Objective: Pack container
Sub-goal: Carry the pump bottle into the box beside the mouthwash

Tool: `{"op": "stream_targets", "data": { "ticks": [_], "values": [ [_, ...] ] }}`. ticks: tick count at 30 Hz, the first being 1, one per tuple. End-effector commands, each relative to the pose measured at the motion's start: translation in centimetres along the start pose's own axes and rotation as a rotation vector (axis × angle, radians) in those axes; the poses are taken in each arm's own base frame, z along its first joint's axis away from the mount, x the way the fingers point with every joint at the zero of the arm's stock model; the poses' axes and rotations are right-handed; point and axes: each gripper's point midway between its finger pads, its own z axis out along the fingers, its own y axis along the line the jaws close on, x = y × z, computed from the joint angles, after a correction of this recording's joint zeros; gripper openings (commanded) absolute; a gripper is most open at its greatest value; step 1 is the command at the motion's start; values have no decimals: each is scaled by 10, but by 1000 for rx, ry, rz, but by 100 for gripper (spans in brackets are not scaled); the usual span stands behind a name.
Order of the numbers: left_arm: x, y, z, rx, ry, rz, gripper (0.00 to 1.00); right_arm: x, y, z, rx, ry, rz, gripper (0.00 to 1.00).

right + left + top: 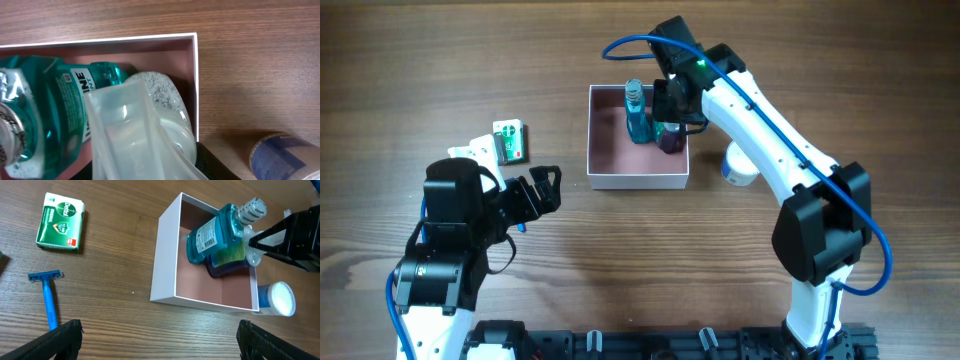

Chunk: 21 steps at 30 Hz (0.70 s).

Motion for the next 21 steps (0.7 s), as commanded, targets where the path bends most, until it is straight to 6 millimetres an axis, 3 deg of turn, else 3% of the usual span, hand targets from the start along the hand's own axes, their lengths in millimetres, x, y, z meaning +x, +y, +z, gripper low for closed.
{"op": "stream_targets", "data": {
  "ticks": [1, 3, 5, 9, 11, 21],
  "values": [
    [-5, -8, -4, 29, -8, 7, 100, -13, 7, -7, -14, -53, 14, 15],
    [-5, -8, -4, 29, -8, 7, 100, -13, 7, -7, -16, -56, 13, 35],
    [-5, -8, -4, 29, -8, 7, 100, -14, 7, -7, -16, -56, 13, 49],
    [-5, -8, -4, 29, -8, 7, 100, -14, 7, -7, -16, -57, 13, 51],
    [-5, -8, -4, 29, -8, 7, 100, -14, 7, -7, -16, -57, 13, 58],
    [-5, -8, -4, 29, -8, 7, 100, -11, 5, -12, -11, -50, -14, 73]
  ]
}}
